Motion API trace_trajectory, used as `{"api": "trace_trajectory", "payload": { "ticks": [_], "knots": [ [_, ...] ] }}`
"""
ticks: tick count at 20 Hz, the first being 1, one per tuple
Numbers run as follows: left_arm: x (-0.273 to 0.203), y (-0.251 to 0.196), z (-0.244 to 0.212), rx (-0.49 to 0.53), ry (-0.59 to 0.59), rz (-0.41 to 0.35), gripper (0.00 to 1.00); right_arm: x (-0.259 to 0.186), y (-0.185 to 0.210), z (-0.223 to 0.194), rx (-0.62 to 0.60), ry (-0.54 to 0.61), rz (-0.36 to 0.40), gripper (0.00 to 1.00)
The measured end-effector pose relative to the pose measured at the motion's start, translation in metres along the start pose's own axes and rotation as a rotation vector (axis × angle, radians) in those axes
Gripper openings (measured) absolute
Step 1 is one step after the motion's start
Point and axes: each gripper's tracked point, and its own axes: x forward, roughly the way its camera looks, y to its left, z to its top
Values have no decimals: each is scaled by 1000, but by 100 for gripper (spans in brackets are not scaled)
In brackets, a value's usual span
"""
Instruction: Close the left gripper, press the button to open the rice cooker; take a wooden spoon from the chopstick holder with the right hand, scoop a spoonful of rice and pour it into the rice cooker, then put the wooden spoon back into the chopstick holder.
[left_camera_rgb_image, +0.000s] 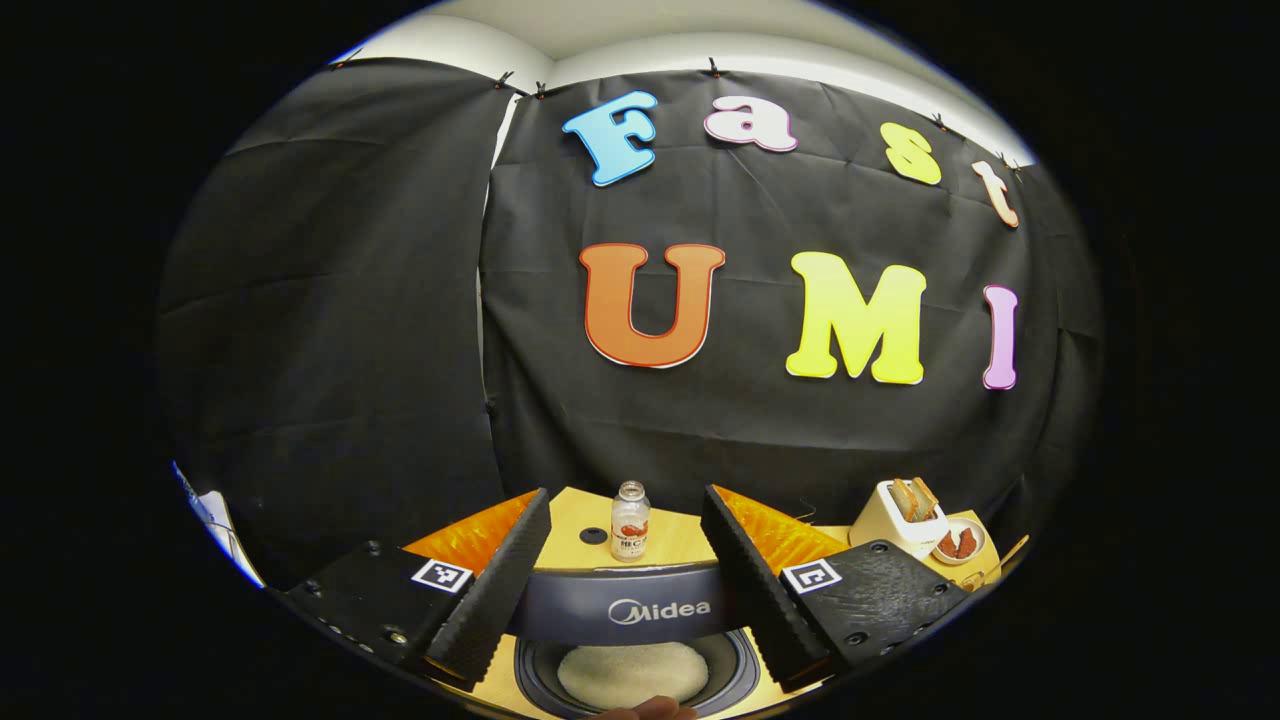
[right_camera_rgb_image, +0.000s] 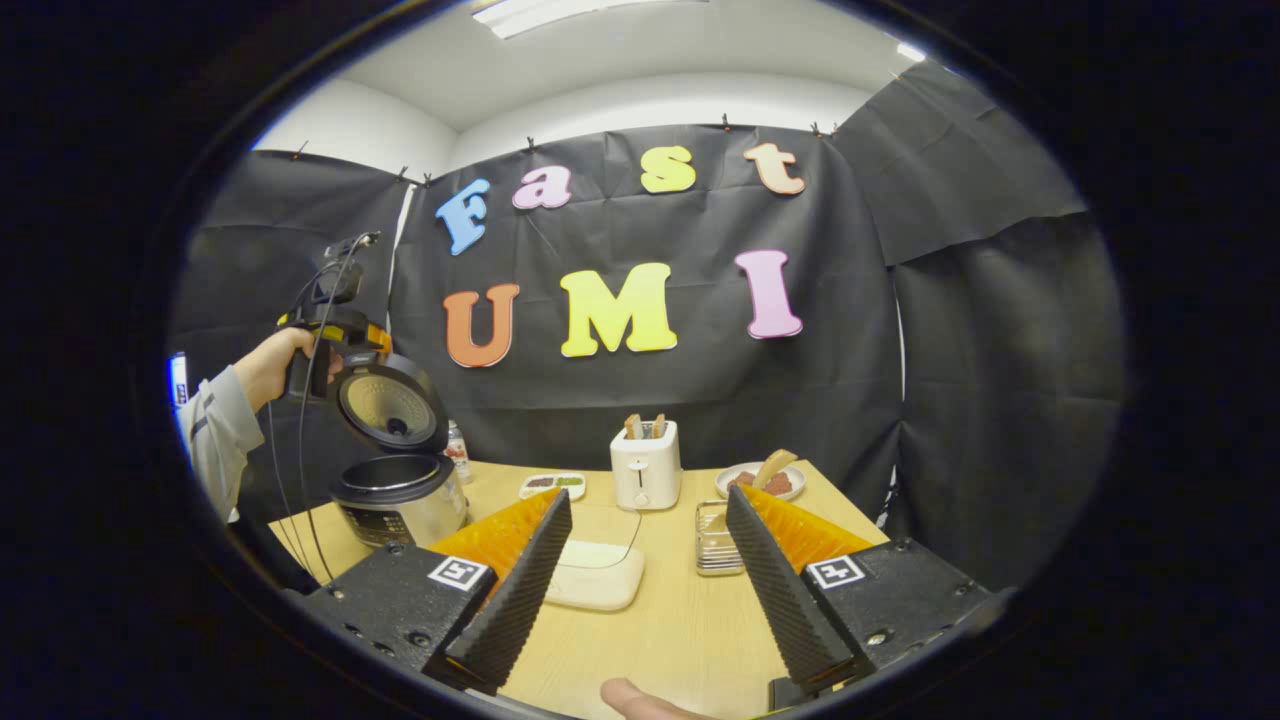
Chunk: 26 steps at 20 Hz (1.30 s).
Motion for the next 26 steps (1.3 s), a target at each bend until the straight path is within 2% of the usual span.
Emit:
{"api": "trace_trajectory", "payload": {
  "ticks": [2,3,4,6,7,8,10,14,15,16,20,24,26],
  "knots": [
    [-9,-7,-20,13,33,-5,98,-6,2,-1,14,1,8,100],
    [-14,-9,-31,16,54,-4,98,-9,3,-1,22,1,13,96],
    [-19,-11,-44,12,81,-2,98,-12,5,-3,27,2,18,100],
    [-29,-15,-63,16,107,6,97,-19,8,-8,30,10,28,100],
    [-34,-16,-75,13,126,6,97,-23,10,-11,30,13,35,96],
    [-38,-16,-86,12,144,5,96,-27,12,-13,30,17,41,100],
    [-47,-18,-107,9,183,4,96,-35,18,-17,21,22,54,100],
    [-55,-18,-131,24,221,11,97,-50,22,-16,0,16,58,100],
    [-58,-17,-139,22,243,14,97,-53,23,-16,-1,13,58,96],
    [-62,-18,-144,22,262,17,97,-56,23,-15,-3,10,58,100],
    [-74,-18,-163,26,321,21,97,-63,28,-13,-8,1,61,100],
    [-87,-17,-179,36,325,17,97,-64,36,-15,-5,3,81,100],
    [-88,-18,-179,45,278,17,98,-63,39,-17,-7,8,87,100]
  ]
}}
